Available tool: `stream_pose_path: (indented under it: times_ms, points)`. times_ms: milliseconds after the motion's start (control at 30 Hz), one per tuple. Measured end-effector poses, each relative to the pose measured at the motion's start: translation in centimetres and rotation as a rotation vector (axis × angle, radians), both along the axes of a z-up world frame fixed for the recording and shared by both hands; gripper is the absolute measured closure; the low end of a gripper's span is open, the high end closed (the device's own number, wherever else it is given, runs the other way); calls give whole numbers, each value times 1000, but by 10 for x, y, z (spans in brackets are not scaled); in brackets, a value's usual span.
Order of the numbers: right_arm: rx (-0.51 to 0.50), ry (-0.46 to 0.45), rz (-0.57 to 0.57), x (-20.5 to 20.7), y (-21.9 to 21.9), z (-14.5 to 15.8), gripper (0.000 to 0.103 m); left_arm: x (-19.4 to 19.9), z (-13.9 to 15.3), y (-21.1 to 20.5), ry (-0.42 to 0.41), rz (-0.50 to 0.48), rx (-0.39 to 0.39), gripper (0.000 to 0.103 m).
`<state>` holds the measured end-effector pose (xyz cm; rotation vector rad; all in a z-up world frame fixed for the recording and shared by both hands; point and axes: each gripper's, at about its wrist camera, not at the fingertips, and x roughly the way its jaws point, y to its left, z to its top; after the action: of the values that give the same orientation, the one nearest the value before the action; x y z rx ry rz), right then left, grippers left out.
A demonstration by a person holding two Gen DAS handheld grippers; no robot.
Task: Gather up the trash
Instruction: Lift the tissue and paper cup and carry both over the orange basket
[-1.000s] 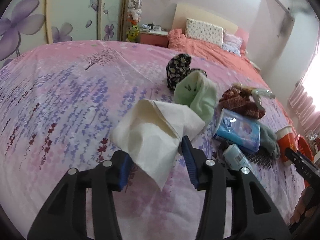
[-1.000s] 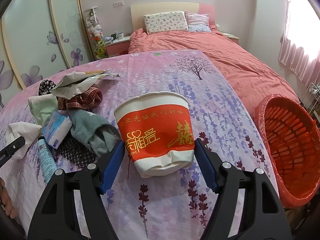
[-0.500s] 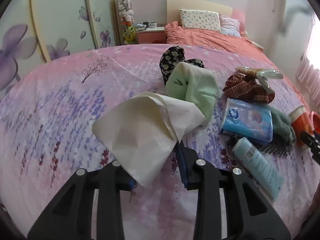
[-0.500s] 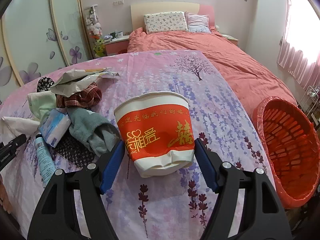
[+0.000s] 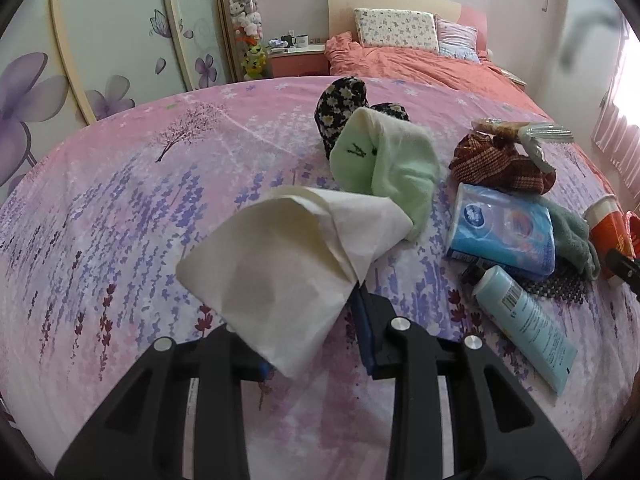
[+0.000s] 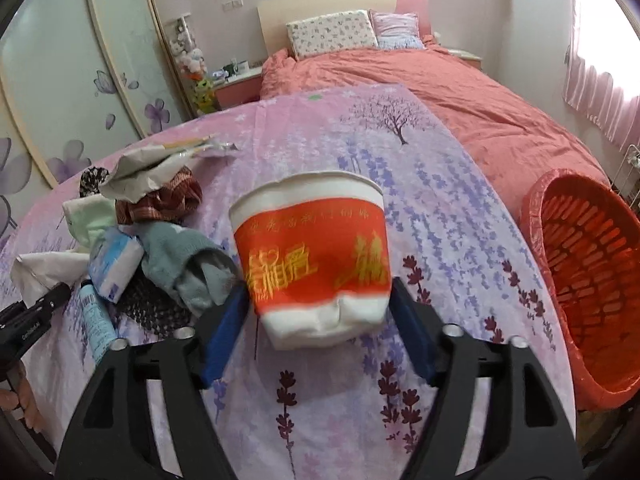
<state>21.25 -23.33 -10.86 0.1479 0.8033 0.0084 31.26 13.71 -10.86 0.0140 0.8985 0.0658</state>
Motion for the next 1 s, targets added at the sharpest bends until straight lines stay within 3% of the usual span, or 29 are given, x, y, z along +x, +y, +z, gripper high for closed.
stream_pose_path:
  times_ms: [367,767,1000]
  points:
    - [-70,31,-32,4,11,-1,32,0,-1,-1,0,2,-5,70]
    - [-54,6,-2,5,11,3,33,-6,2,13,-17,-4,-78,74]
    - [-39,-41,-10,-11,4,13,34,-22,13,9,-71,-37,-44,78]
